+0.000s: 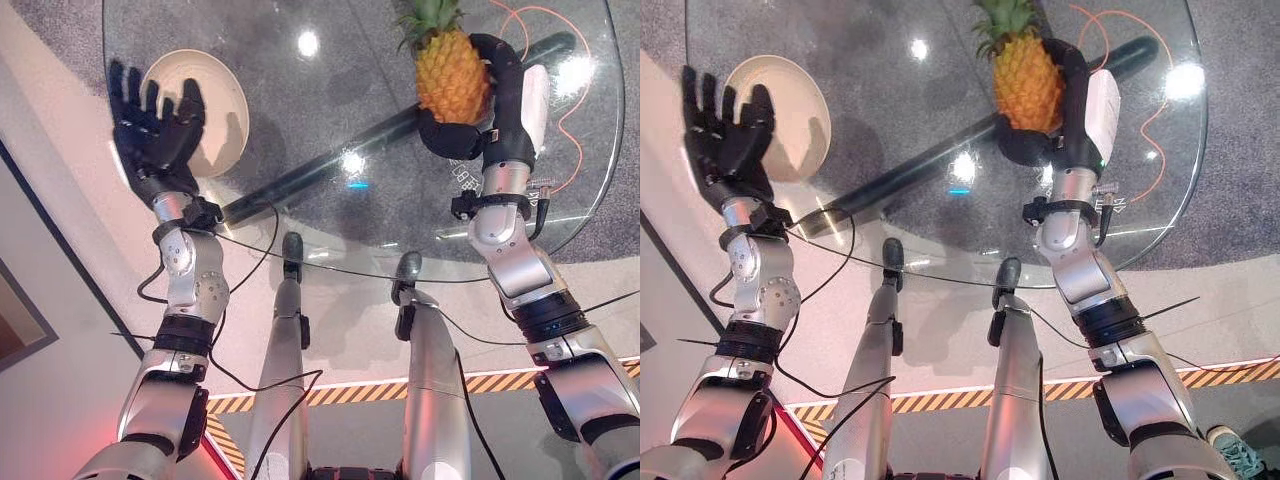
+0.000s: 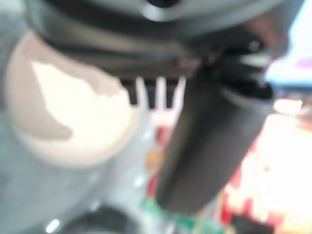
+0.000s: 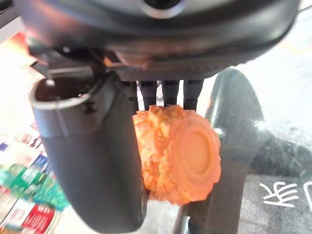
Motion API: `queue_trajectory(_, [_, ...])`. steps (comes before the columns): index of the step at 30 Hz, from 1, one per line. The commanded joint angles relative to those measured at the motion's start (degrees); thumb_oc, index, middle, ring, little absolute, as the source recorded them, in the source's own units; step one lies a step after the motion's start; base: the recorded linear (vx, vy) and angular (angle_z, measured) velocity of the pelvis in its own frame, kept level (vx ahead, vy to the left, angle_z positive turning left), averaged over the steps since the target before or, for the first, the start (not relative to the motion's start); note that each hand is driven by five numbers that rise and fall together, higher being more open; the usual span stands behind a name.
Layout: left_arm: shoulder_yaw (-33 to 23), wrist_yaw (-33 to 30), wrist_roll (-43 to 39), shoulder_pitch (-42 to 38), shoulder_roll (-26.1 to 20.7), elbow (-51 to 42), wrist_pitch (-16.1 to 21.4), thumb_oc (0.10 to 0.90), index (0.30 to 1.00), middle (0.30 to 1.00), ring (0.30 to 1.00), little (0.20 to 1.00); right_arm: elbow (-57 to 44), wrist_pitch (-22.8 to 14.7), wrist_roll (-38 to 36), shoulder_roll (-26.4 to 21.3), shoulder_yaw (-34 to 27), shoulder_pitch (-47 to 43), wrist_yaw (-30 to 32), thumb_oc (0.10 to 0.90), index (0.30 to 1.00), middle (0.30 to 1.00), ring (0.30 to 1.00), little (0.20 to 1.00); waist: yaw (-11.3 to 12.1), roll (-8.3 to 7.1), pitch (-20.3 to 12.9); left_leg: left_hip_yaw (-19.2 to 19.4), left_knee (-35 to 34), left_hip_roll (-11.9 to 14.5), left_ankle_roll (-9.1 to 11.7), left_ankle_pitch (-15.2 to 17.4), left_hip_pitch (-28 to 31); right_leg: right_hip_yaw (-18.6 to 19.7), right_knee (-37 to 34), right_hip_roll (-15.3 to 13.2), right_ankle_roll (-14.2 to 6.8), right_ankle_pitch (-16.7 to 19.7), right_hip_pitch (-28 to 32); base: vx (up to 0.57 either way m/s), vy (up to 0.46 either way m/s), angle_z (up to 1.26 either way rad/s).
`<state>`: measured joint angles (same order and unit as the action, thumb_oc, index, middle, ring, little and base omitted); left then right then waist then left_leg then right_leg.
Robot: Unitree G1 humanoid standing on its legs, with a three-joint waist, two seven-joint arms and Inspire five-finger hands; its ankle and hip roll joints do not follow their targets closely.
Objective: Pick up the fruit to the plate
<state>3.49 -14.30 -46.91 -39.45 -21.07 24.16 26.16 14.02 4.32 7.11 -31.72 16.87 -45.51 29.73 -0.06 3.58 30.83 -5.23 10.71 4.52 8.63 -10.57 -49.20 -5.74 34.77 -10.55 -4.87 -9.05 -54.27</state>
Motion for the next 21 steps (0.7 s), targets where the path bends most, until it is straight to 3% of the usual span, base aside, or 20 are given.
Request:
queue_trajectory(1, [-1.3,6.2,-1.6,-1.6,-2.9,-6.4,1.1,0.8,0.9,0.9,0.9,0.9,-11.0,-7.5,4.6,-1.8,-1.1,-1.8,-1.1,0.1,0.3,0.3,0.3,0.2,-0.5,-1.87,-1.0,4.2,6.6,-4.3,-4.0,8.0,1.6,0.0,-15.6,3.7,-1.7,10.5,6.0,0.0,0.0,0.0])
queue_trajectory(10, [3.5,16.8,-13.1,-1.2,-2.7,-7.8,-6.4,0.8,0.9,0.9,0.9,0.9,-13.9,-8.9,4.8,-3.8,2.0,-2.1,-5.1,0.1,0.3,0.3,0.3,0.2,-1.2,-1.46,-1.0,4.9,6.4,-4.0,-4.0,7.8,1.4,0.1,-16.0,3.4,-2.3,10.8,5.7,0.0,0.0,0.0])
queue_trajectory(21, [7.0,19.5,-20.8,-1.7,-1.4,-9.5,-10.3,0.8,0.9,0.9,0.9,0.9,-16.0,-9.0,3.3,-4.8,6.1,-4.4,-7.4,0.1,0.3,0.3,0.3,0.2,-1.5,-1.59,-1.0,5.0,5.9,-4.0,-4.0,7.2,0.9,0.0,-16.8,3.3,-2.5,11.4,5.4,0.0,0.0,0.0])
